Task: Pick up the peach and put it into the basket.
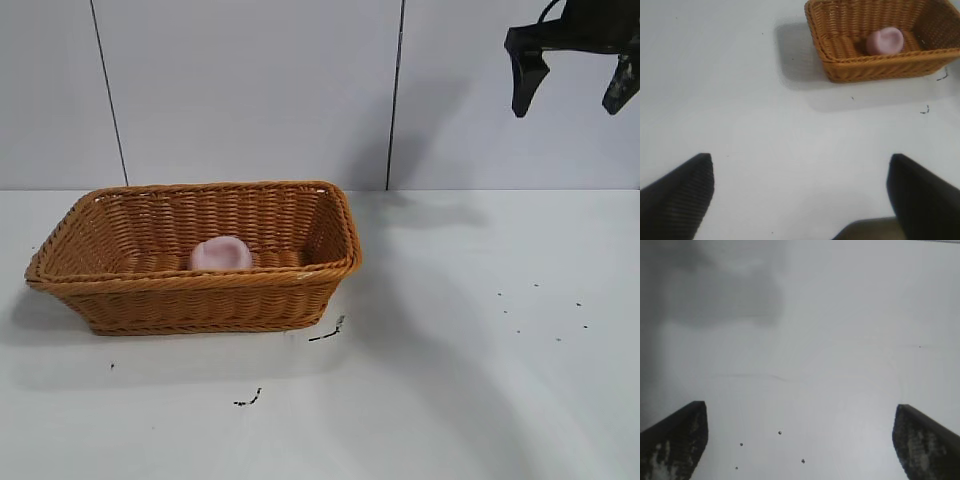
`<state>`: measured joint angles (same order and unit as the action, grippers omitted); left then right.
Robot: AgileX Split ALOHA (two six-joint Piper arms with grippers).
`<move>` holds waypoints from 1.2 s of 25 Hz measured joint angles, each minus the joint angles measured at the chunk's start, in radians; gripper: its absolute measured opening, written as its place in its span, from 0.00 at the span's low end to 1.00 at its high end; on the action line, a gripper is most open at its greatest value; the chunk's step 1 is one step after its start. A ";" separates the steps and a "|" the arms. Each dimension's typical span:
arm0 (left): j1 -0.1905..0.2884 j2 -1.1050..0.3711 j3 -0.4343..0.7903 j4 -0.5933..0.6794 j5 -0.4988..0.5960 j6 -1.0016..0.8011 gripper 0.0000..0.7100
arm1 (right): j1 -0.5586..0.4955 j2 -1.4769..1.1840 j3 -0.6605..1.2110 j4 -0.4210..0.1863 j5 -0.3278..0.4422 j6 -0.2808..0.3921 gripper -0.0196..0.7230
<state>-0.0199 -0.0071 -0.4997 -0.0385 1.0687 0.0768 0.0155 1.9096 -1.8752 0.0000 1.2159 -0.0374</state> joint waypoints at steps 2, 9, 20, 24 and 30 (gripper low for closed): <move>0.000 0.000 0.000 0.000 0.000 0.000 0.97 | 0.000 -0.093 0.101 0.000 -0.001 0.000 0.95; 0.000 0.000 0.000 0.000 0.000 0.000 0.97 | 0.000 -0.451 0.473 0.000 -0.001 0.000 0.95; 0.000 0.000 0.000 0.000 0.000 0.000 0.97 | 0.000 -1.105 1.051 0.000 -0.045 0.000 0.95; 0.000 0.000 0.000 0.000 0.000 0.000 0.97 | 0.000 -1.370 1.227 0.000 -0.109 0.000 0.95; 0.000 0.000 0.000 0.000 0.000 0.000 0.97 | 0.000 -1.727 1.341 0.000 -0.134 0.000 0.95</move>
<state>-0.0199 -0.0071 -0.4997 -0.0385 1.0687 0.0768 0.0155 0.1821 -0.5347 0.0000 1.0820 -0.0374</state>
